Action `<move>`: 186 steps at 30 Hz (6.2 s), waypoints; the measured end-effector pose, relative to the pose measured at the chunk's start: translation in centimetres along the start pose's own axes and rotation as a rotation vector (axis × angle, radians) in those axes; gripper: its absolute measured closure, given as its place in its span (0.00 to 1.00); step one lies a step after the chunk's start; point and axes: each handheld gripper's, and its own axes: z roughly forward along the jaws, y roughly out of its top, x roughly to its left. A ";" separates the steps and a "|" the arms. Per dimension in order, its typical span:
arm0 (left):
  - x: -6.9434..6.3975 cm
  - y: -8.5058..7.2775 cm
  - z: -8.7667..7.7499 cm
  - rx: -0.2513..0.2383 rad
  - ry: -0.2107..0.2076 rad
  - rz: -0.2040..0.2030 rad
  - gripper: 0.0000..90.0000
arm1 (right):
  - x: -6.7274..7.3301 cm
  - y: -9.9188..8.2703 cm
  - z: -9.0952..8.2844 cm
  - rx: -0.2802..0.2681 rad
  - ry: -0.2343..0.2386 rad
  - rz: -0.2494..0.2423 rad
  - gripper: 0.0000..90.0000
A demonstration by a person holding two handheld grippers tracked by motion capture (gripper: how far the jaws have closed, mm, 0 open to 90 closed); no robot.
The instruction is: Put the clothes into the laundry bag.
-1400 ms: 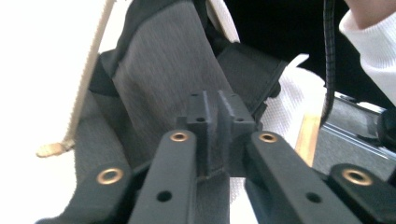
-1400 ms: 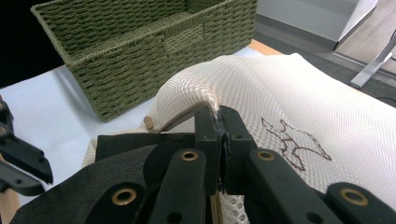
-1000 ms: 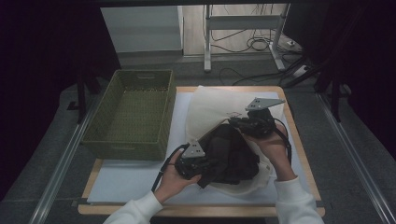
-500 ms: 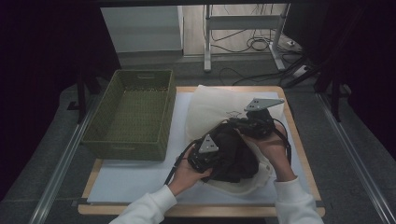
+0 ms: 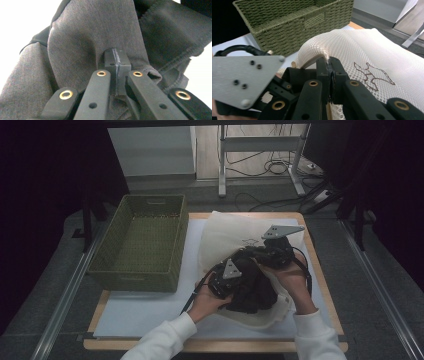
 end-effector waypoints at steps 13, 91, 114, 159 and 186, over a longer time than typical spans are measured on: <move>0.3 1.3 1.6 0.016 0.015 -0.013 1.00 | -0.2 -0.1 0.0 -0.002 0.003 0.008 0.97; 1.1 1.2 5.9 0.105 0.132 -0.020 1.00 | 0.1 0.1 -0.2 -0.012 0.023 0.001 0.97; -0.6 -1.8 2.8 0.122 -0.037 0.020 1.00 | -0.6 -0.3 0.0 -0.016 0.017 0.030 0.97; -1.7 -3.1 -0.9 0.073 0.009 0.069 0.99 | -0.3 -0.3 -0.1 -0.014 0.033 0.025 0.97; 1.0 -8.7 -6.8 0.026 -0.034 -0.110 1.00 | 1.3 -2.6 0.8 0.087 0.058 0.009 0.97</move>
